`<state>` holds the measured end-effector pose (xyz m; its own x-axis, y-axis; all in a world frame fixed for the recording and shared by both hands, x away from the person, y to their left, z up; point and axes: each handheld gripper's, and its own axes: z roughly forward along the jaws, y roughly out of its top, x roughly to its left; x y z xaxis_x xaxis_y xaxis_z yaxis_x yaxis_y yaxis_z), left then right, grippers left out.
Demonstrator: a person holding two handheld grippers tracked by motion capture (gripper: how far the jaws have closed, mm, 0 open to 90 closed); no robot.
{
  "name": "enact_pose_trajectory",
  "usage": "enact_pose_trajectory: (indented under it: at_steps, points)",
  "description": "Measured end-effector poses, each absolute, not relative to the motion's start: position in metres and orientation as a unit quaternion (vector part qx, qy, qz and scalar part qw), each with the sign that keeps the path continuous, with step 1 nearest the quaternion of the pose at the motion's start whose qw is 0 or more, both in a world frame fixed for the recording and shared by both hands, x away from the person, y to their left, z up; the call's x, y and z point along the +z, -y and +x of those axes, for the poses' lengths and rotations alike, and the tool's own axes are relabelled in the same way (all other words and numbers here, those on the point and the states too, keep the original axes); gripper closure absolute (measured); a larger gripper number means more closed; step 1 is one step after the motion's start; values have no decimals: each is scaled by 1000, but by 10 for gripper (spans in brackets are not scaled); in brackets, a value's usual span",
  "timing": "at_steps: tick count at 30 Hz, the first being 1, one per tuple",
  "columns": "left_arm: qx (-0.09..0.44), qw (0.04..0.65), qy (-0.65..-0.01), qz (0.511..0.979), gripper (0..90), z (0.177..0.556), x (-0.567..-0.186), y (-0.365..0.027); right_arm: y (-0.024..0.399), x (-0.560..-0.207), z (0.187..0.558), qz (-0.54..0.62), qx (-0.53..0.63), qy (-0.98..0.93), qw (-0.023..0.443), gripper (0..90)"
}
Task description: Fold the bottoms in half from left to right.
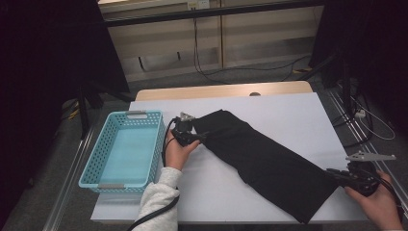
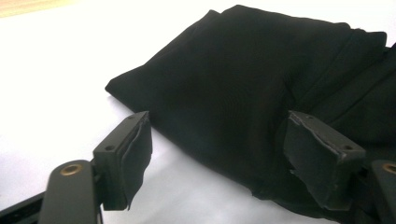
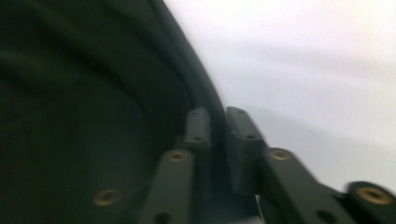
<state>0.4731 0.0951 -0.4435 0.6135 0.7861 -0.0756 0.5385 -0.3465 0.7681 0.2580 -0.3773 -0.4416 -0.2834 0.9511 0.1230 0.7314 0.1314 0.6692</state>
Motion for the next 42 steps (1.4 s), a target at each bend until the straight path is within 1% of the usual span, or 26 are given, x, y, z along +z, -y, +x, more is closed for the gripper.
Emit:
enact_pose_trajectory:
  at_steps: [2, 3, 4, 8, 10, 11, 13, 16, 18, 22, 26, 27, 29, 33, 35, 37, 39, 40, 41, 42]
  points:
    - [156, 396, -413, 805, 231, 473, -443, -96, 372, -440, 266, 568, 329, -734, 175, 739]
    - [157, 395, -413, 805, 226, 473, -443, -96, 369, -439, 270, 566, 333, -733, 176, 696]
    - [159, 395, -414, 805, 221, 473, -443, -97, 367, -439, 274, 564, 337, -732, 181, 678]
    - [155, 395, -412, 806, 211, 471, -443, -98, 353, -438, 296, 553, 349, -733, 187, 666]
    - [155, 395, -413, 806, 209, 471, -443, -99, 348, -439, 303, 552, 351, -734, 184, 652]
    - [156, 393, -413, 807, 205, 469, -443, -99, 337, -442, 316, 543, 351, -740, 184, 638]
    - [152, 393, -415, 806, 202, 468, -443, -100, 330, -443, 324, 534, 355, -745, 185, 614]
    - [154, 393, -411, 808, 198, 465, -443, -100, 313, -446, 339, 522, 355, -755, 178, 650]
    - [155, 391, -410, 809, 198, 463, -443, -101, 304, -448, 348, 519, 354, -758, 174, 701]
    - [154, 387, -408, 813, 196, 459, -445, -104, 295, -454, 361, 515, 346, -767, 166, 732]
    - [155, 385, -410, 813, 194, 457, -446, -108, 289, -457, 366, 500, 346, -778, 157, 879]
    - [155, 384, -412, 812, 194, 456, -446, -110, 289, -457, 367, 499, 347, -778, 156, 889]
    - [156, 386, -414, 809, 194, 456, -446, -111, 290, -457, 370, 505, 353, -774, 147, 897]
    - [158, 383, -414, 810, 194, 455, -446, -114, 299, -452, 371, 518, 362, -761, 148, 900]
    - [158, 385, -415, 809, 193, 454, -446, -113, 305, -451, 371, 526, 366, -752, 156, 900]
    - [159, 382, -414, 811, 193, 454, -447, -112, 308, -454, 372, 533, 367, -747, 152, 894]
    - [156, 381, -411, 813, 193, 455, -447, -112, 308, -457, 372, 533, 365, -748, 154, 858]
    - [157, 381, -410, 814, 193, 454, -447, -111, 308, -458, 373, 536, 359, -747, 159, 818]
    - [157, 381, -407, 815, 193, 455, -447, -111, 308, -457, 373, 538, 354, -747, 164, 817]
    - [155, 383, -409, 814, 193, 455, -447, -111, 309, -457, 373, 536, 358, -747, 166, 790]
